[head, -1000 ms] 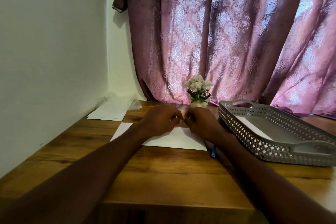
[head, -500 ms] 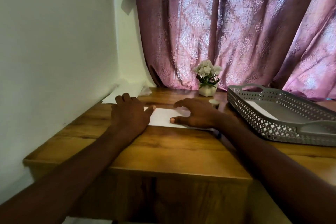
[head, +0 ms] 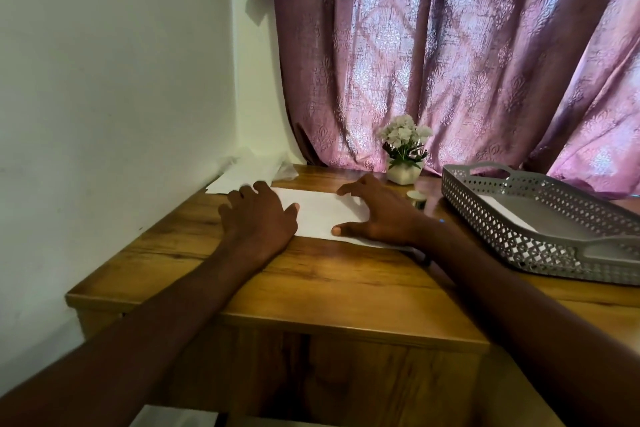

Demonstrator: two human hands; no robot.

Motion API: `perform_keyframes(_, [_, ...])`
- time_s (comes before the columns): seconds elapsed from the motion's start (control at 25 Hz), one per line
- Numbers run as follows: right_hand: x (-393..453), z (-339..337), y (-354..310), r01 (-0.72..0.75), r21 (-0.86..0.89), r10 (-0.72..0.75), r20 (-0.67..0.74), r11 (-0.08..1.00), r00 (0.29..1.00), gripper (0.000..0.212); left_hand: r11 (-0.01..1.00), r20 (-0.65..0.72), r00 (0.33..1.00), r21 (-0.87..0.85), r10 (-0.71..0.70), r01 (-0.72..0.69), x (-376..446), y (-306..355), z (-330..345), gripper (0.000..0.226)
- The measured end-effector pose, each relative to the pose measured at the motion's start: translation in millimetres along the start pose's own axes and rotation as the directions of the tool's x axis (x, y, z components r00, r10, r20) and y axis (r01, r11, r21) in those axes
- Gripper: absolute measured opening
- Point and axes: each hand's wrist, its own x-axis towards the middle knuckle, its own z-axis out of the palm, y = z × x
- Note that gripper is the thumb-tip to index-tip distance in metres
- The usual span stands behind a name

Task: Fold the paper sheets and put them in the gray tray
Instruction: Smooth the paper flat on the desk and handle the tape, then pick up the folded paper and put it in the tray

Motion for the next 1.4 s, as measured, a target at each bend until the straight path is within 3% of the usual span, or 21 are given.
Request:
perform_keyframes(0.12, [2.9, -0.9, 2.5, 0.057, 0.013, -0.055, -0.110, 0.998, 0.992, 0.088, 0.988, 0.019, 0.997, -0.137, -0.069, 0.071, 6.5, -1.7, -0.2, 0.068])
perform_keyframes(0.24, [2.7, 0.9, 7.4, 0.096, 0.002, -0.095, -0.177, 0.995, 0.980, 0.077, 0.929, -0.090, 0.991, -0.366, -0.102, 0.063, 8.7, 1.1, 2.1, 0.049])
perform_keyframes(0.44, [6.3, -9.7, 5.2, 0.068, 0.029, -0.050, -0.418, 0.997, 0.907, 0.041, 0.672, -0.265, 0.948, -0.736, -0.176, -0.081, 7.7, 3.6, -14.1, 0.038])
perform_keyframes(0.6, [10.5, -18.3, 1.9, 0.053, 0.150, 0.050, -0.607, 0.987, 0.793, 0.013, 0.444, -0.187, 0.964, -0.892, -0.188, -0.087, 11.9, 5.1, -20.2, 0.031])
perform_keyframes(0.76, [12.5, -51.4, 4.8, 0.061, 0.300, 0.157, -0.650, 0.952, 0.744, 0.006, 0.223, -0.011, 0.987, -0.974, -0.159, 0.025, 24.9, 9.5, -27.0, 0.013])
perform_keyframes(0.88, [13.9, -83.5, 13.0, 0.055, 0.326, 0.193, -0.677, 0.944, 0.710, 0.007, 0.123, -0.023, 0.990, -0.992, -0.138, -0.006, 50.2, 31.5, -53.7, 0.013])
perform_keyframes(1.04, [5.2, -134.8, 37.4, -0.071, 0.277, 0.259, -0.735, 0.958, 0.626, 0.013, 0.181, -0.167, 0.985, -0.969, 0.033, -0.171, 87.1, 89.5, -95.2, 0.027])
perform_keyframes(1.16, [-12.4, -160.4, 64.5, -0.161, 0.271, 0.313, -0.755, 0.949, 0.576, 0.013, 0.083, -0.205, 0.970, -0.973, 0.132, -0.217, 103.7, 138.7, -114.2, 0.035])
perform_keyframes(1.28, [-36.1, -177.0, 93.0, -0.220, 0.345, 0.409, -0.746, 0.913, 0.526, 0.015, -0.044, -0.141, 0.980, -0.990, 0.139, -0.136, 114.3, 194.2, -117.5, 0.031])
perform_keyframes(1.4, [-64.2, -185.1, 126.3, -0.281, 0.408, 0.495, -0.747, 0.869, 0.444, 0.013, -0.050, -0.030, 0.984, -0.999, 0.176, -0.022, 119.4, 254.1, -104.2, 0.028])
